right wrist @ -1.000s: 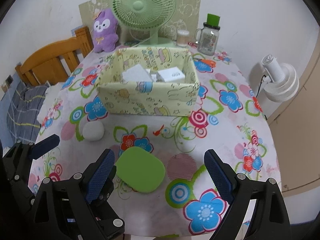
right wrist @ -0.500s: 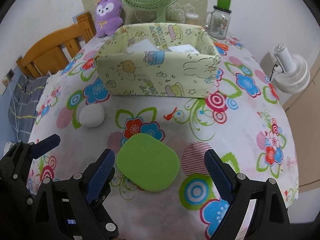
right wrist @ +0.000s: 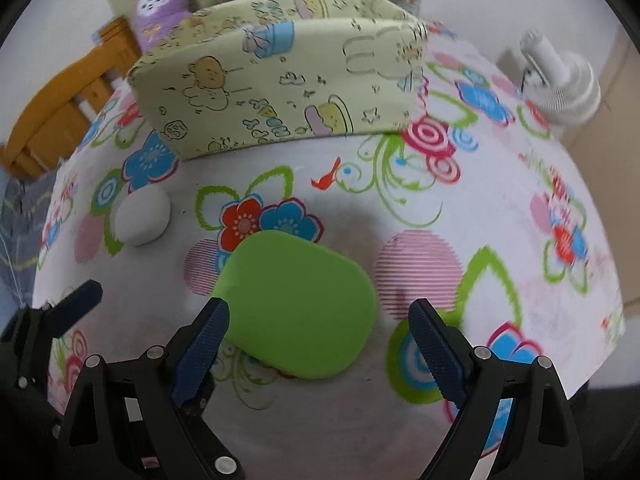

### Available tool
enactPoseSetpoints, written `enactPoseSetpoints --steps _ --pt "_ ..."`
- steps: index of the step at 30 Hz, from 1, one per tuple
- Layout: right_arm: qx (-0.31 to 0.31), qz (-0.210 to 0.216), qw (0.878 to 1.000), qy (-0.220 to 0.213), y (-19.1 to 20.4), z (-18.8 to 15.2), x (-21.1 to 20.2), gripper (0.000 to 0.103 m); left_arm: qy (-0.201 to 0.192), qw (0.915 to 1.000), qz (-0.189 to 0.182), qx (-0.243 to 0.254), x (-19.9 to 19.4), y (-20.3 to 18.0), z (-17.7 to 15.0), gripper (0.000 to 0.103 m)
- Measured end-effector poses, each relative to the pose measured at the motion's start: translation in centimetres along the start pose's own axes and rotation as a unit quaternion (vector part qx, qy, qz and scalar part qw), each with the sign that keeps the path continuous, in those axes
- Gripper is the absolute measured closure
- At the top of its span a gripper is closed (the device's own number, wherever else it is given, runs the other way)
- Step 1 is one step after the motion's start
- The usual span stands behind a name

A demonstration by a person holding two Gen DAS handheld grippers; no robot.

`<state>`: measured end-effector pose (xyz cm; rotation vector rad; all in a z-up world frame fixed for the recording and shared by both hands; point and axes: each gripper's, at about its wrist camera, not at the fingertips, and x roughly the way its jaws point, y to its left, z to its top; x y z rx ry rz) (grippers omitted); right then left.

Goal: Organize rigid objects
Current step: 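Lower the right tool onto the green oval lid and close on it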

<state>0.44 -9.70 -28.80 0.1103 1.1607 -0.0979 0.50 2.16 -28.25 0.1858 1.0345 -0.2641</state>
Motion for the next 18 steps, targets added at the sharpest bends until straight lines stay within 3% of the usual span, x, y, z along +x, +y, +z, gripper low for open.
enactPoseSetpoints --steps 9,18 --pt "0.069 0.0 0.997 0.019 0.3 -0.1 1.3 0.007 0.003 0.9999 -0.008 0.01 1.0 1.0 0.3 0.005" --pt "0.109 -0.044 0.993 0.02 2.0 -0.1 2.0 0.001 0.003 0.9999 -0.015 0.006 1.3 2.5 0.4 0.005"
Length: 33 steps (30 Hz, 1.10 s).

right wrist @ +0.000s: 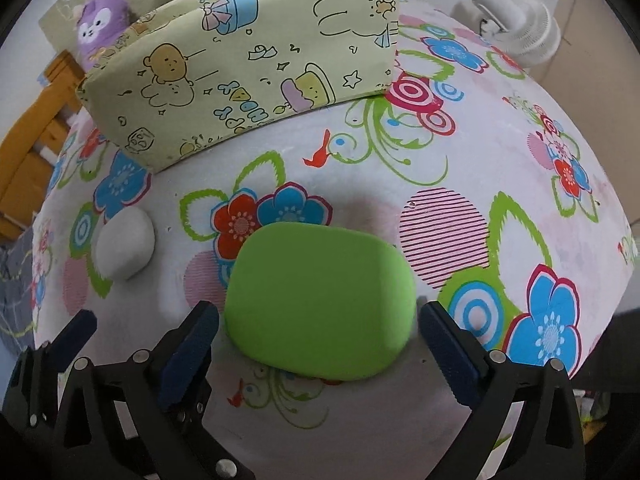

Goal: Organize rigid objects
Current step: 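Lower the right tool onto the green oval lid and close on it, then grasp the white rounded object with the left tool while the right tool holds the lid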

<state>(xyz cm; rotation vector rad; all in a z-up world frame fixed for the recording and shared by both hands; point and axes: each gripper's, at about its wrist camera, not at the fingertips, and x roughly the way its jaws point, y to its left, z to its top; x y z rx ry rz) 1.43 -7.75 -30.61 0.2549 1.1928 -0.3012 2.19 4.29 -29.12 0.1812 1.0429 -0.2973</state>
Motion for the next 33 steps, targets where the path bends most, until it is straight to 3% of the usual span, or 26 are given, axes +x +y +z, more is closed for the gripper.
enactPoseSetpoints --steps 8,9,19,33 --pt "0.003 -0.02 1.0 -0.01 0.4 0.9 0.4 0.002 0.005 0.9998 -0.002 -0.021 0.6 0.7 0.6 0.005" --pt "-0.005 -0.029 0.999 -0.015 0.5 1.0 0.3 0.006 0.005 0.9997 -0.001 -0.024 0.7 0.8 0.7 0.005" --pt "-0.026 -0.023 0.999 -0.03 0.1 1.9 0.1 0.008 0.017 0.999 -0.003 -0.042 1.3 0.4 1.8 0.005" --pt "-0.042 -0.009 0.998 -0.041 0.5 4.9 0.1 0.008 0.014 0.9958 0.037 -0.082 2.4 1.1 4.4 0.009"
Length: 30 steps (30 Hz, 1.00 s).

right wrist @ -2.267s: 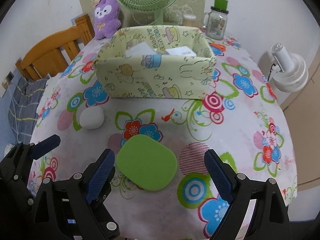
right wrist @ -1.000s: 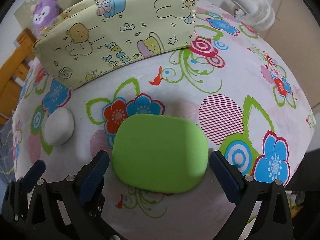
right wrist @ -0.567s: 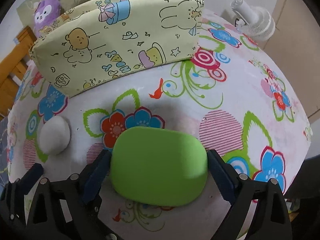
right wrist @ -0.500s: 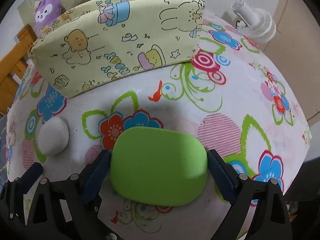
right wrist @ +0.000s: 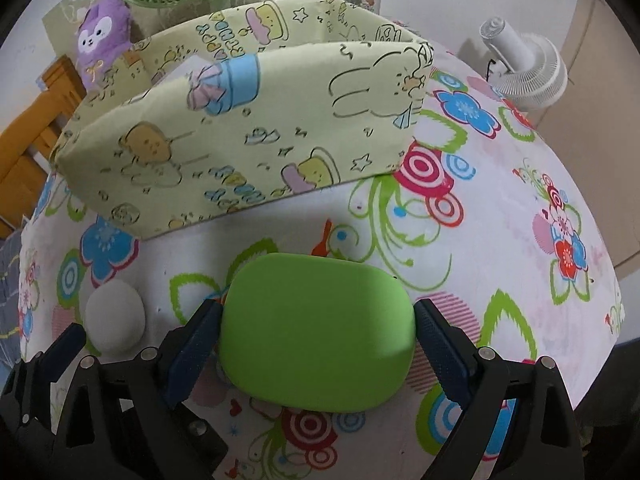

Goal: Organize rigid objects
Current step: 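Grasp the white rounded object with the left tool while the right tool holds the lid, then lift the white object and green lid and carry both toward the fabric box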

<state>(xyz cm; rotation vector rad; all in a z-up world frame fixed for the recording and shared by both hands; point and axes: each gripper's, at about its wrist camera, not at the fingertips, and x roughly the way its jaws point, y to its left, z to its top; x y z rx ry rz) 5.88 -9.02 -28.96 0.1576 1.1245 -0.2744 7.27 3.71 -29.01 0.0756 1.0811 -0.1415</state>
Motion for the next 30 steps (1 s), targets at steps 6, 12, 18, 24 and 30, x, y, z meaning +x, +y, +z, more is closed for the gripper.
enactPoseSetpoints --steps 6,12,18,24,30 --pt "0.006 -0.001 1.0 0.006 -0.9 0.9 1.0 0.008 0.004 0.9997 0.018 -0.013 0.7 0.6 0.7 0.012" --pt "0.002 0.0 1.0 0.005 -0.7 1.5 1.3 0.008 0.001 0.9998 0.01 -0.015 1.1 0.8 1.3 0.015" --pt "-0.003 0.001 1.0 0.006 -0.5 1.6 1.3 0.008 0.002 0.9999 0.0 -0.011 0.8 0.2 1.3 0.032" --pt "-0.004 0.006 1.0 0.007 -0.3 1.3 1.0 0.007 0.017 0.9991 0.008 -0.038 0.2 -0.3 0.9 0.046" --pt "-0.01 0.01 1.0 0.007 -0.7 0.8 0.5 0.007 0.021 0.9985 0.013 -0.048 -0.3 -0.8 0.1 0.046"
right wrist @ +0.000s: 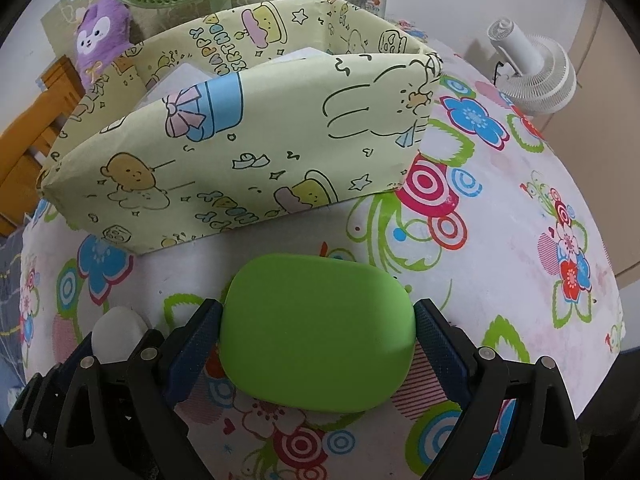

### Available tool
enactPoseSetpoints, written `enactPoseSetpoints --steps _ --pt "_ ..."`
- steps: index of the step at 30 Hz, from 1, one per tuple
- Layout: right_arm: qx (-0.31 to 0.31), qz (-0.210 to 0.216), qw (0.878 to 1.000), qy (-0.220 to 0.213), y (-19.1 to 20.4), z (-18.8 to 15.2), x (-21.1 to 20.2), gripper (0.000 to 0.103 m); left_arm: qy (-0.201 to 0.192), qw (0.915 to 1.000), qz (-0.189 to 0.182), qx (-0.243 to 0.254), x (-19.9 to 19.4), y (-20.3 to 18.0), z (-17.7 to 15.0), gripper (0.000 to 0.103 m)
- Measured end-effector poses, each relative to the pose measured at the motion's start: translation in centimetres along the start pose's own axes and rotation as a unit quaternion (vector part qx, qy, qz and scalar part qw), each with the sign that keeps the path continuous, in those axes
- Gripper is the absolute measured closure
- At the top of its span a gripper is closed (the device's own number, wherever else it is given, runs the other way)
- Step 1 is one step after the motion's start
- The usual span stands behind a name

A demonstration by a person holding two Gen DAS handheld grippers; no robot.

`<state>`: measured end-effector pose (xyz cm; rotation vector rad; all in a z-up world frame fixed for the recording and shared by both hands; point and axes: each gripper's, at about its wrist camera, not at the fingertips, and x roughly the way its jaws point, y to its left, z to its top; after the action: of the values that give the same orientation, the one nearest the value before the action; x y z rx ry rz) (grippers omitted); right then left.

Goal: Organize rigid objects
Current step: 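Lift the white object and green lid and carry both toward the fabric box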

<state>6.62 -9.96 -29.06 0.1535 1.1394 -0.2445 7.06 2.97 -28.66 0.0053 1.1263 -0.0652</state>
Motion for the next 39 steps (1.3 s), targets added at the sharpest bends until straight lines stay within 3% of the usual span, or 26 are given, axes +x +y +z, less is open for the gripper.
enactPoseSetpoints --steps 18,39 --pt "-0.011 0.016 1.0 -0.008 -1.8 -1.5 -2.5 0.007 -0.011 0.9999 0.002 -0.005 -3.0 -1.8 -2.3 0.046" --pt "-0.038 0.038 0.997 -0.06 -3.8 -0.3 -9.9 0.007 -0.059 0.9982 -0.003 -0.01 -10.1 -4.2 -2.0 0.046"
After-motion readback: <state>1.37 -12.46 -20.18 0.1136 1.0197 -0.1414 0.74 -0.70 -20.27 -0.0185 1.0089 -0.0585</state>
